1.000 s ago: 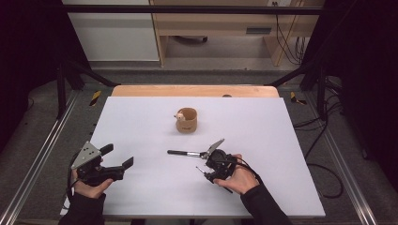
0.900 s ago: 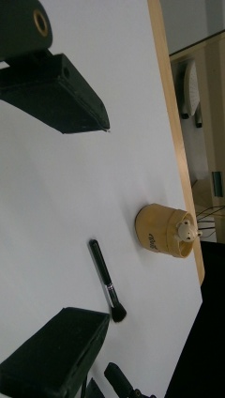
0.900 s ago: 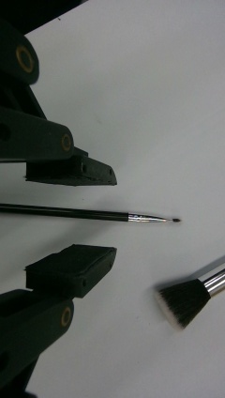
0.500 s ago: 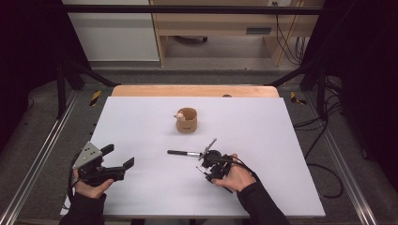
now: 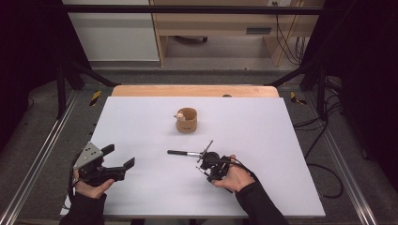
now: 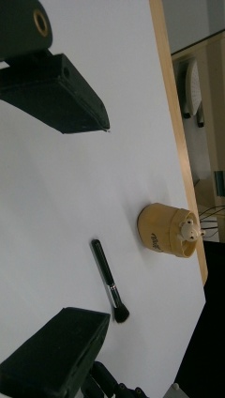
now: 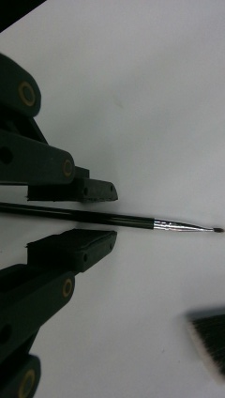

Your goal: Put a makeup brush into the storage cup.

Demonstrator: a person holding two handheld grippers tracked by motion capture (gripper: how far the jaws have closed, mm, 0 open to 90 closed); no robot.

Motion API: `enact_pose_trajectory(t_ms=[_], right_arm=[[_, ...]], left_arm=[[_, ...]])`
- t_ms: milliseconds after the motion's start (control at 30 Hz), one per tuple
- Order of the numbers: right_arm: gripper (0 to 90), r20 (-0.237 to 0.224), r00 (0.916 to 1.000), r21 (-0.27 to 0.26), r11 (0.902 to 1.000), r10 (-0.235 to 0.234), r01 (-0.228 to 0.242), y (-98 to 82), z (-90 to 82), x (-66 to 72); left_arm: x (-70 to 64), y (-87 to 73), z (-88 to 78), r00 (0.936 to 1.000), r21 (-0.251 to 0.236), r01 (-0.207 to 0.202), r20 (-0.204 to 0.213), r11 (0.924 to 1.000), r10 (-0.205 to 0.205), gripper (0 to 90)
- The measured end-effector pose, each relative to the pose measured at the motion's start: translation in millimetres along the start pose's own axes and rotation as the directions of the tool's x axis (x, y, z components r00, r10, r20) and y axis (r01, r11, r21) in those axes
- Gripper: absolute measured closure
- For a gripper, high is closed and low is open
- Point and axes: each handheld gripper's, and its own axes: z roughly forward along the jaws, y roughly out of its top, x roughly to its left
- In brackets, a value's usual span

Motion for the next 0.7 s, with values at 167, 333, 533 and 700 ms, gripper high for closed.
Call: enact_pose_trajectory(t_ms=[167,333,533,700], right_arm=[[78.6,0.007,1.0000,0.016,0.9999,0.001,-0.002,1.4,0.1,2.0],[82.5,0.008,0.9999,0.031,0.9995,-0.008,0.008,3.5,0.5,3.7],[85.5,0.002,1.0000,0.040,0.9992,-0.006,0.006,4.5,0.8,3.9],[85.8,0.008,0.9999,0.047,0.9989,-0.011,0.010,5.9,1.2,5.3]], left_arm=[[-0.5,0.0,0.1,1.0000,0.000,-0.001,0.001,1.0000,0.001,6.6],[-0.3,0.1,-0.1,1.0000,0.000,-0.001,0.000,1.0000,0.001,6.6],[-0.7,0.0,0.2,1.0000,0.001,-0.002,0.000,1.0000,0.002,6.6],[-0.9,0.1,0.2,1.0000,0.001,-0.003,0.000,1.0000,0.003,6.6]])
